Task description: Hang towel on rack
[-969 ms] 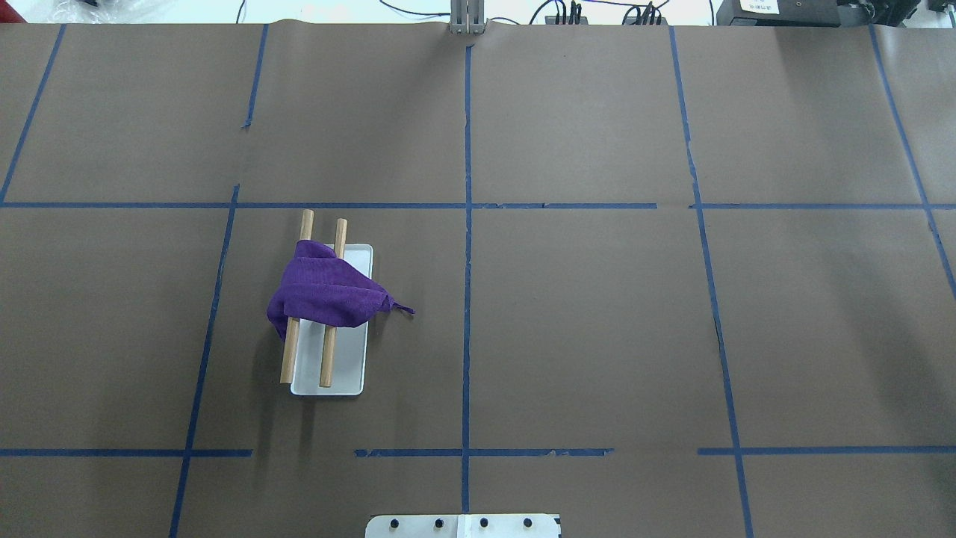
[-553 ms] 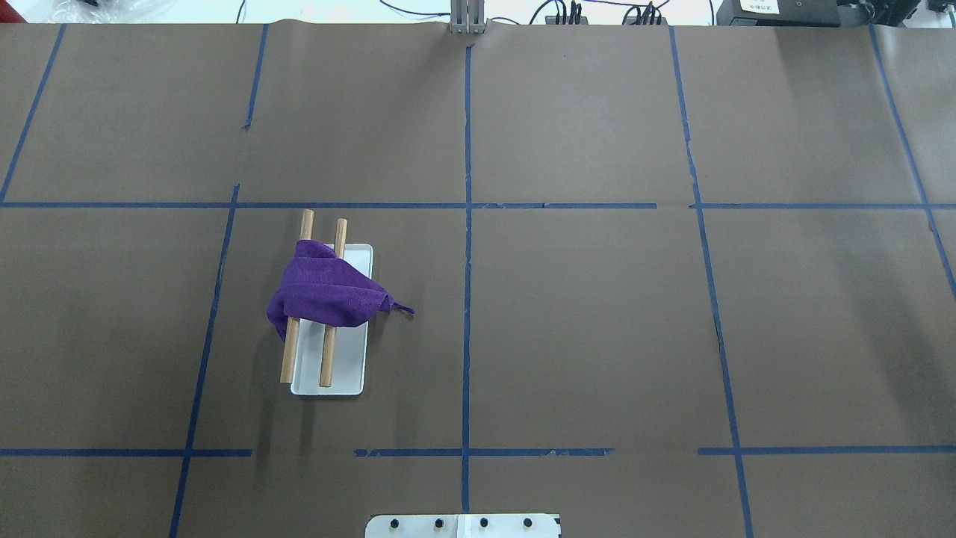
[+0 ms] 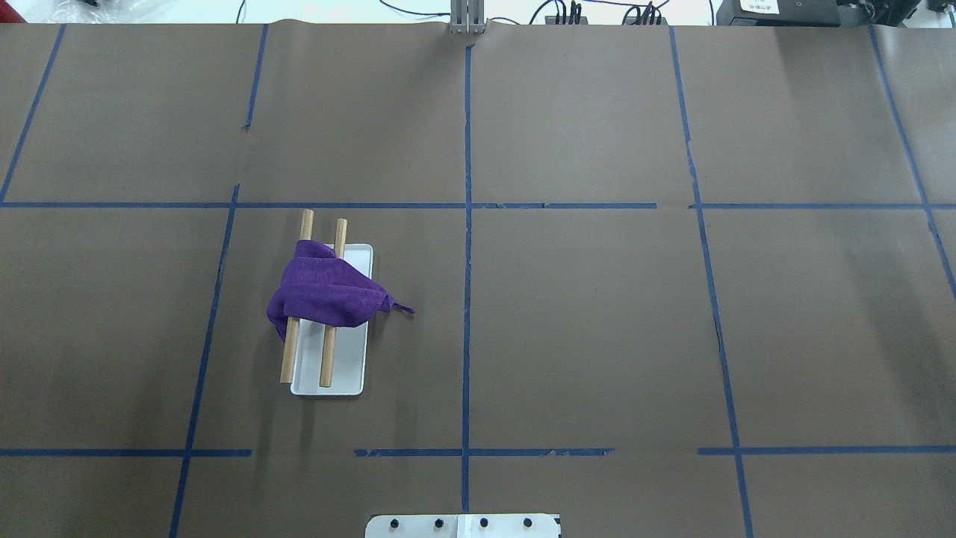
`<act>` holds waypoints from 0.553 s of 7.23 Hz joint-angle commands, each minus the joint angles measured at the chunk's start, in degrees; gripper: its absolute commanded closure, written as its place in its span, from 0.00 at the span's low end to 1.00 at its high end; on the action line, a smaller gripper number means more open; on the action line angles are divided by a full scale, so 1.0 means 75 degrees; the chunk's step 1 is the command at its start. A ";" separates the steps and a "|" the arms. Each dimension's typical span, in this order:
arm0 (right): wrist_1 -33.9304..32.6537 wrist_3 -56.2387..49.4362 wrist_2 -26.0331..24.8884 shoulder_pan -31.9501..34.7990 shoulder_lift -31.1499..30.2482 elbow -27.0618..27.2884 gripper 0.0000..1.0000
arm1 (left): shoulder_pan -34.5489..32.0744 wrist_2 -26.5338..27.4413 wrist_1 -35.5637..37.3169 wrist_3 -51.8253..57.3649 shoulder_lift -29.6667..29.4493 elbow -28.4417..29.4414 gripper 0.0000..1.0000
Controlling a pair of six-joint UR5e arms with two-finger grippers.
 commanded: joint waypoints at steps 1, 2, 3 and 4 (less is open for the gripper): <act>0.0000 -0.0326 0.0004 0.0197 0.0000 -0.0265 0.00 | -0.0306 -0.0241 0.0056 -0.0007 0.0053 -0.0003 0.00; 0.0000 -0.0457 0.0004 0.0244 0.0000 -0.0383 0.00 | -0.0308 -0.0241 0.0091 -0.0019 0.0006 -0.0003 0.00; 0.0012 -0.0458 0.0004 0.0303 0.0012 -0.0512 0.00 | -0.0320 -0.0241 0.0092 -0.0030 -0.0064 -0.0003 0.00; 0.0000 -0.0458 0.0016 0.0326 0.0000 -0.0536 0.00 | -0.0320 -0.0241 0.0092 -0.0054 -0.0111 0.0009 0.00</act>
